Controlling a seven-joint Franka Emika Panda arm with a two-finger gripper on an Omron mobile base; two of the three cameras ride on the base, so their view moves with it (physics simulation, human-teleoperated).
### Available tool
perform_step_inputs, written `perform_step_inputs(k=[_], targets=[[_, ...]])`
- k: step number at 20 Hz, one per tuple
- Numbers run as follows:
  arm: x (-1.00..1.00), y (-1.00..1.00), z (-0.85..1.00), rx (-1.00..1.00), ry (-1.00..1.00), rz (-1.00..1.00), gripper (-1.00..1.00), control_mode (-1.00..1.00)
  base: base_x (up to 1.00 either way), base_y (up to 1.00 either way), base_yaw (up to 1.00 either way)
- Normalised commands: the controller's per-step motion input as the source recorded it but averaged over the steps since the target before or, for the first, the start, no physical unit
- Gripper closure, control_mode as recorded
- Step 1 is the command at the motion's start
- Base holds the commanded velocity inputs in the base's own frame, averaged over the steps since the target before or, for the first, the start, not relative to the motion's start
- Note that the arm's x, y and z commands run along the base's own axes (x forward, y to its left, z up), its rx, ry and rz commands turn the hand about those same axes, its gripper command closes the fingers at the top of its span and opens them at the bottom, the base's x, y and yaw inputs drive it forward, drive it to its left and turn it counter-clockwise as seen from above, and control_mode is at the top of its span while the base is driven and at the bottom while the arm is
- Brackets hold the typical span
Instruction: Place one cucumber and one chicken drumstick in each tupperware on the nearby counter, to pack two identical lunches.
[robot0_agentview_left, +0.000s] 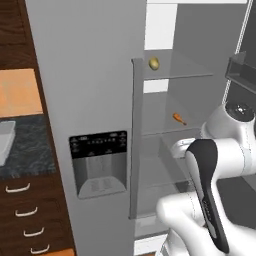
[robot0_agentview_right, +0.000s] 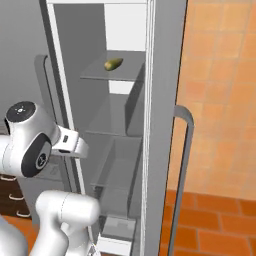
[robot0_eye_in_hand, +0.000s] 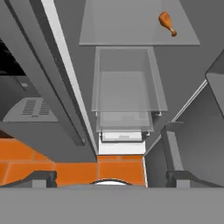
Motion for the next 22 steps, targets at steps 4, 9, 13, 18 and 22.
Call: perform_step_inputs(k=[4, 9, 13, 18, 22], targets=[[0.0, 0.0, 0.0, 0.0, 0.0, 0.0, -1.0, 1.0, 0.43, -0.08, -0.21], [0.0, 0.0, 0.0, 0.0, 0.0, 0.0, -1.0, 1.0, 0.3, -0.26, -0.31], [0.0, 0.0, 0.0, 0.0, 0.0, 0.0, -1.0, 1.0, 0.34, -0.08, -0.25], [0.61, 0.0, 0.0, 0.0, 0.05, -0.01, -1.0, -1.0, 0.09, 0.0, -0.02], [0.65, -0.11, 0.0, 0.0, 0.03, 0.0, -1.0, -1.0, 0.0, 0.0, 0.0]])
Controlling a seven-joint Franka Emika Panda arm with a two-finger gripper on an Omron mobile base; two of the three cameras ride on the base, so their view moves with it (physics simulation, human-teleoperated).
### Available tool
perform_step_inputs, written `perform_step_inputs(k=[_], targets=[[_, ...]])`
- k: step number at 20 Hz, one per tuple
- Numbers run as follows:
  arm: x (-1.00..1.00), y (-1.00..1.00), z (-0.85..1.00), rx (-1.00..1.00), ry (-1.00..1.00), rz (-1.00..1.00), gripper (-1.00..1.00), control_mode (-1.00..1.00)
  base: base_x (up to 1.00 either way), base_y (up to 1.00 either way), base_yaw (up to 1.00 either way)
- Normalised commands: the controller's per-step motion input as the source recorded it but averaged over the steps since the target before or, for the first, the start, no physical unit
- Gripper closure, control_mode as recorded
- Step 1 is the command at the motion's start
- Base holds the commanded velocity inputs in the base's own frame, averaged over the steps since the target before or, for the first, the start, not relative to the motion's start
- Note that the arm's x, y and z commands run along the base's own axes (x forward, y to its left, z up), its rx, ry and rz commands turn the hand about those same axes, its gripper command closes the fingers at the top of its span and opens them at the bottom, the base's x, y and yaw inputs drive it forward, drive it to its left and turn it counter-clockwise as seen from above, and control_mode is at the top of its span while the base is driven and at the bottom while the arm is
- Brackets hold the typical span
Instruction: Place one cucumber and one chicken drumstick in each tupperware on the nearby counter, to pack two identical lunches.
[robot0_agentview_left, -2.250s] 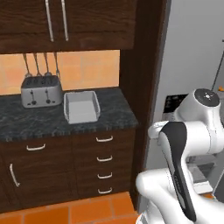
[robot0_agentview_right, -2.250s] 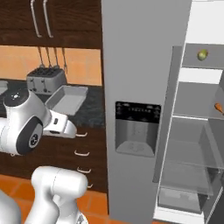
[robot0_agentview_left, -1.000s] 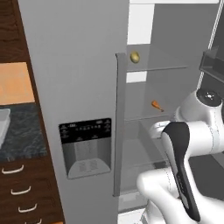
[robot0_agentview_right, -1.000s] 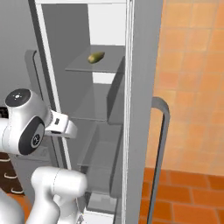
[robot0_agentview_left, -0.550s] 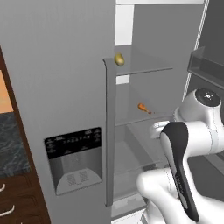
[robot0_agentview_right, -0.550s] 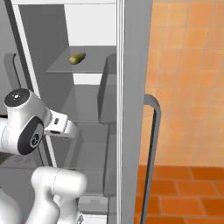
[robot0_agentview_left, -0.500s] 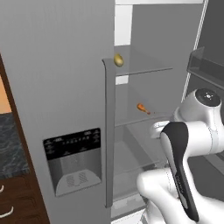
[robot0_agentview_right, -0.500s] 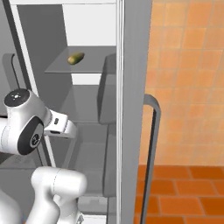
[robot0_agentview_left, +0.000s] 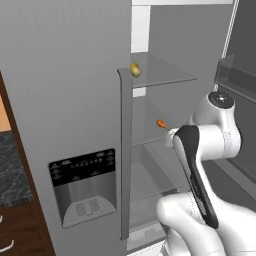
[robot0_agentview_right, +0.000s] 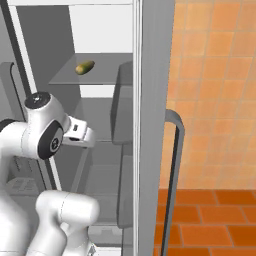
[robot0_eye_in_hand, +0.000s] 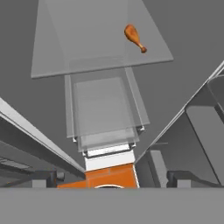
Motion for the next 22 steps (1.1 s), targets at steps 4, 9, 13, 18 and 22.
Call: perform_step_inputs(k=[4, 9, 13, 18, 22], targets=[[0.63, -0.2, 0.0, 0.0, 0.0, 0.07, -1.0, -1.0, 0.0, 0.0, 0.0], [0.6, -0.22, -0.01, 0.0, 0.0, 0.13, -1.0, -1.0, 0.0, 0.0, 0.0], [0.77, 0.0, 0.0, 0.0, 0.0, 0.11, -1.0, -1.0, 0.0, 0.0, 0.0], [0.55, -0.02, -0.23, 0.0, -0.02, 0.1, -1.0, -1.0, 0.0, 0.0, 0.0], [0.43, -0.02, -0.42, -0.01, -0.02, 0.03, -1.0, -1.0, 0.0, 0.0, 0.0]])
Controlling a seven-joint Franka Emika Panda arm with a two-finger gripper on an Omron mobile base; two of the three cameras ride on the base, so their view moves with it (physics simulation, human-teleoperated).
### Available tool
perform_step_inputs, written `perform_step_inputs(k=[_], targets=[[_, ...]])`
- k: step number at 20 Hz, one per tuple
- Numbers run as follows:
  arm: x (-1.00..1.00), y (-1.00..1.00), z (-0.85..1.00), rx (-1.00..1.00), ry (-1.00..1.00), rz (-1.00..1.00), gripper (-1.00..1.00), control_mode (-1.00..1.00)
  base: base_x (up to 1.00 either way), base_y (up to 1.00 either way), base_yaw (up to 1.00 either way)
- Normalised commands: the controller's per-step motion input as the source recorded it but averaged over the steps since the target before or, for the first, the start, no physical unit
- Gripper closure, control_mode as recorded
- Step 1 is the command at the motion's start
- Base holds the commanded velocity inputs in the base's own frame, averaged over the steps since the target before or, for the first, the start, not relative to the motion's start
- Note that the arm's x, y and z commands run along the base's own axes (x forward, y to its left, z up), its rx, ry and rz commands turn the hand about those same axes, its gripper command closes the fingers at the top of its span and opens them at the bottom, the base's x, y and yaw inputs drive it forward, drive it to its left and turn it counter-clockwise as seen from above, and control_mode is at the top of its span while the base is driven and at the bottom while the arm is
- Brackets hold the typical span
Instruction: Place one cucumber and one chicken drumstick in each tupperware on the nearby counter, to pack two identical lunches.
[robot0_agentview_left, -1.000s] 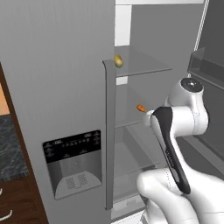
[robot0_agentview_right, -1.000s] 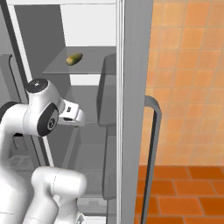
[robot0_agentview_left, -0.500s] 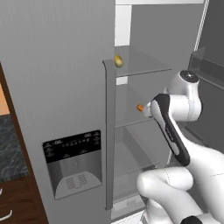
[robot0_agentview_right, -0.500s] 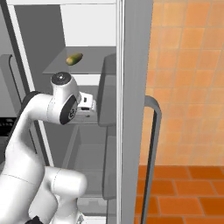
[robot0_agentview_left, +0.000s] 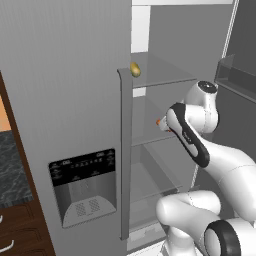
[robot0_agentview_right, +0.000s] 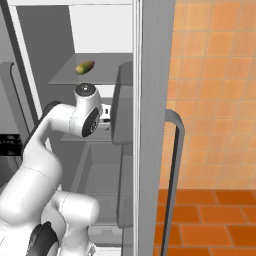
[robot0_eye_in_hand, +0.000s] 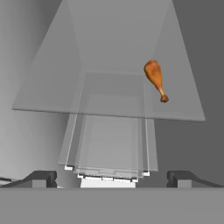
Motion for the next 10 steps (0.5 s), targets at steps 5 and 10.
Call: perform_step_inputs(k=[5, 10], targets=[[0.46, 0.0, -0.14, -0.01, 0.0, 0.0, -1.0, -1.0, 0.0, 0.0, 0.0], [0.38, -0.02, -0.04, -0.06, 0.0, -0.02, -1.0, -1.0, 0.0, 0.0, 0.0]])
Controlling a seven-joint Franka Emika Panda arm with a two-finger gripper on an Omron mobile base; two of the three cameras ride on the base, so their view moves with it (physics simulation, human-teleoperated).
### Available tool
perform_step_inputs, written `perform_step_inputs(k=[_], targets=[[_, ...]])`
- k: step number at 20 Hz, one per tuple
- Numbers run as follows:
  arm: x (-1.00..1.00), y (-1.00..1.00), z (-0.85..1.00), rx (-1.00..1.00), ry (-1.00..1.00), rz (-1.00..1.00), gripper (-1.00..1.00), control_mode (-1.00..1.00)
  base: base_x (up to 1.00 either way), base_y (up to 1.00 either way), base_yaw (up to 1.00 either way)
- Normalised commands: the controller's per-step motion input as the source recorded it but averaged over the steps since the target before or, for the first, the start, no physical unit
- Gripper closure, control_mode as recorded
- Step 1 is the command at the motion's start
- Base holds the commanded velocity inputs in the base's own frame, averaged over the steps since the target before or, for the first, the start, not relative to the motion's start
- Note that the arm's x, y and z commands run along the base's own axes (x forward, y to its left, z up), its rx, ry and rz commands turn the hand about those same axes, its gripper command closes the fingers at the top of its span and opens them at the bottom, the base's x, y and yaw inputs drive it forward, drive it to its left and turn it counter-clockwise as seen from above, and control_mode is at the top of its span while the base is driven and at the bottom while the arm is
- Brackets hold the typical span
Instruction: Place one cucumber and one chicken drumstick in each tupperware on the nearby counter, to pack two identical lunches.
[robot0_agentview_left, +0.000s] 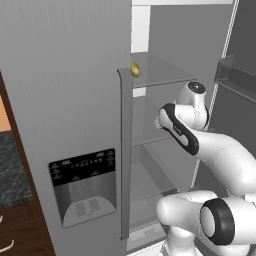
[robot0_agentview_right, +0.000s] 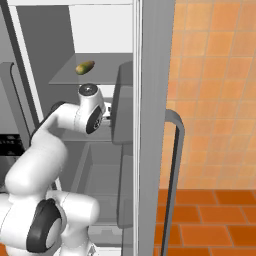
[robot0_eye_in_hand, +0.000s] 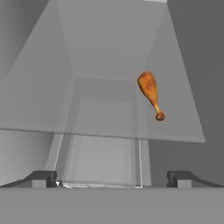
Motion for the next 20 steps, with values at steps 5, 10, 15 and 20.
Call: perform_step_inputs(k=[5, 10, 15, 20], targets=[[0.33, -0.17, -0.18, -0.02, 0.0, 0.0, -1.0, -1.0, 0.0, 0.0, 0.0], [0.33, -0.27, -0.37, 0.0, 0.0, 0.0, -1.0, -1.0, 0.0, 0.0, 0.0], [0.45, -0.17, -0.27, 0.0, 0.0, 0.0, -1.0, -1.0, 0.0, 0.0, 0.0], [0.47, -0.01, -0.17, 0.0, 0.0, 0.0, -1.0, -1.0, 0.0, 0.0, 0.0]])
